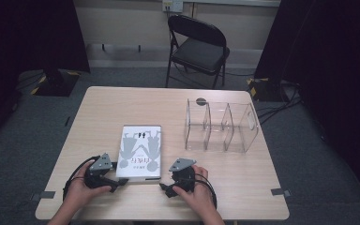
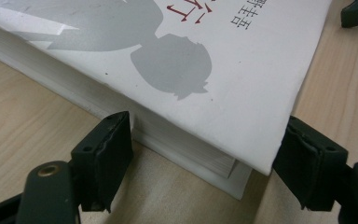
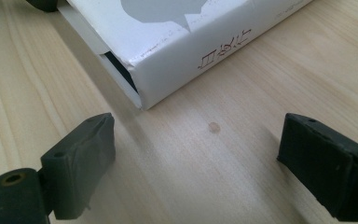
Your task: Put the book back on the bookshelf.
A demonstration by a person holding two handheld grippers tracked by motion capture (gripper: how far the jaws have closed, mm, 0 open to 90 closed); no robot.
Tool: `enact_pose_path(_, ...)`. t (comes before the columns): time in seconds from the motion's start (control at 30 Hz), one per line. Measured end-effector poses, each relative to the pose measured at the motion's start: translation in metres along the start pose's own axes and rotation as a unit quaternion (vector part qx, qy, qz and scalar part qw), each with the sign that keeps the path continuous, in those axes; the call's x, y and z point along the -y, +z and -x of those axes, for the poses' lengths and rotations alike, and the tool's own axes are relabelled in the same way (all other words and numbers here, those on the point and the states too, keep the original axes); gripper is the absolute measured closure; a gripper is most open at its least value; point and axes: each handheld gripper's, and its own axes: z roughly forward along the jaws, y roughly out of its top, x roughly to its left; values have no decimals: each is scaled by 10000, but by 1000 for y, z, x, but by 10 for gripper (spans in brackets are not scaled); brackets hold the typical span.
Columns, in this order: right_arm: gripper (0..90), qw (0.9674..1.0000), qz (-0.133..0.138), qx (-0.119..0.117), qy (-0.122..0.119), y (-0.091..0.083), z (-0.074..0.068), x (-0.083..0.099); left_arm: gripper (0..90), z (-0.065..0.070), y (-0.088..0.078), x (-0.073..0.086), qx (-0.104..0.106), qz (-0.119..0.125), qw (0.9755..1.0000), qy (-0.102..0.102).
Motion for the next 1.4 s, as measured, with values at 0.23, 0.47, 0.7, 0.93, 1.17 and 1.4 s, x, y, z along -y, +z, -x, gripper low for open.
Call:
enact_pose_path(0.23, 92, 10000, 0, -14, -15, 3, 1, -3, 236, 0, 1, 0, -39, 25, 10000, -76)
enact_pose_path(0.47, 91, 9995, 3, -216, -217, 12, -4, -11, 256, 2, 1, -2, -106, 18, 9999, -40)
enact_pose_path(0.7, 92, 9997, 9, -183, -164, 29, -14, -27, 348, 5, -2, -3, -104, 33, 9997, -239)
enact_pose_path(0.93, 92, 9999, 19, -109, -127, 31, -15, -29, 353, 7, -3, -4, -220, -59, 9997, -133)
enact_pose_path(1.17, 92, 9999, 20, -108, -131, 31, -15, -29, 356, 12, -3, -13, -359, -348, 9987, -38)
enact_pose_path(1.4, 91, 9999, 22, -67, -116, 31, -16, -29, 361, 13, -5, -17, -394, -431, 9983, -29)
